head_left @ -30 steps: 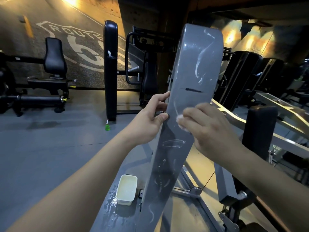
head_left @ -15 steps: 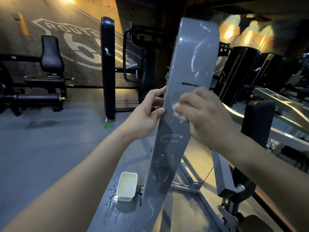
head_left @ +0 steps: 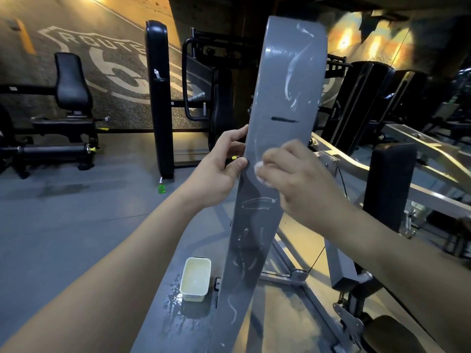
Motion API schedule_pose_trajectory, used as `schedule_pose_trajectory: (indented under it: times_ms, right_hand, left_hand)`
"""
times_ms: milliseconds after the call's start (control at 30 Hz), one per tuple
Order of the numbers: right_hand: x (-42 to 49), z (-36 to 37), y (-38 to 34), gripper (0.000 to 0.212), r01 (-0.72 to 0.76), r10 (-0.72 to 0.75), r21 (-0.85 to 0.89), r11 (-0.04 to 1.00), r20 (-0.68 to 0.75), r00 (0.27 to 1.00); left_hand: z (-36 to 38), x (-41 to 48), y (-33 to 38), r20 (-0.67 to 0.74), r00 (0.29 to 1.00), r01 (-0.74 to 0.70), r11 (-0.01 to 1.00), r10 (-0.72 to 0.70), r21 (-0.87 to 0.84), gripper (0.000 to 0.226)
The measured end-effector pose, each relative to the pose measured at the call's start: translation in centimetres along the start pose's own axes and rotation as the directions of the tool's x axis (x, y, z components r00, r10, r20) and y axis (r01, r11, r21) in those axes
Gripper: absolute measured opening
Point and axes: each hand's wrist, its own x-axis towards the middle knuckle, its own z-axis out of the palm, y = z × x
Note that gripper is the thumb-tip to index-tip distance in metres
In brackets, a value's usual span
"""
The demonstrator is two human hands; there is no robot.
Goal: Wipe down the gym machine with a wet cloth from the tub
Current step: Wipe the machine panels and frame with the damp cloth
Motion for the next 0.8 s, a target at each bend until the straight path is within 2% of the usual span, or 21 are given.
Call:
schedule_pose_trajectory:
  times_ms: [67,133,267,300,433,467,633,667,800]
  right_hand:
    - [-2.3,0.6,-0.6,0.032,0.079,-0.076,-0.019,0.997,0.123,0.989]
    - [-2.3,0.2,-0.5,0.03,0.082,-0.077,-0.032,0.996,0.145,0.986]
    - [0.6,-0.3,-0.4,0.029,-0.098,0.1,0.028,0.995,-0.08,0.992]
    - [0.3,0.2,-0.8,0.03,-0.099,0.102,0.031,0.995,-0.086,0.991]
    - [-3.2,1.7,-2.1,0.028,0.036,-0.034,-0.016,0.999,0.12,0.992]
    - [-3.1,1.4,-1.8,0.03,0.043,-0.041,-0.015,0.999,0.129,0.991]
    - [-0.6,0.8,-0.8,0.035,-0.109,0.111,0.023,0.994,-0.12,0.987]
    - [-1.0,1.3,-1.2,0.034,-0.1,0.101,0.017,0.995,-0.115,0.988]
    - [-4.1,2.7,-2.3,0.027,0.008,-0.008,0.012,1.0,0.055,0.998]
  left_hand:
    - [0.0,0.0,0.0,-0.009,1.0,-0.005,1.0,0.005,0.007,0.056]
    - [0.1,-0.1,0.0,-0.023,1.0,-0.009,1.0,0.009,0.013,0.055]
    - [0.3,-0.3,-0.2,-0.028,0.999,-0.022,1.0,0.022,-0.001,0.055]
    - [0.3,-0.3,-0.2,-0.027,0.999,-0.028,1.0,0.028,0.004,0.055]
    - [0.2,-0.1,-0.1,-0.024,0.999,-0.032,0.999,0.033,0.025,0.054]
    - [0.2,-0.1,-0.1,-0.027,0.999,-0.032,0.999,0.033,0.025,0.054]
    - [0.4,-0.3,-0.1,-0.032,0.999,-0.023,1.0,0.023,0.022,0.053]
    - [0.4,-0.3,-0.1,-0.031,0.999,-0.03,0.999,0.031,0.026,0.053]
    - [0.3,-0.1,-0.3,-0.037,0.999,-0.035,0.998,0.037,0.055,0.053]
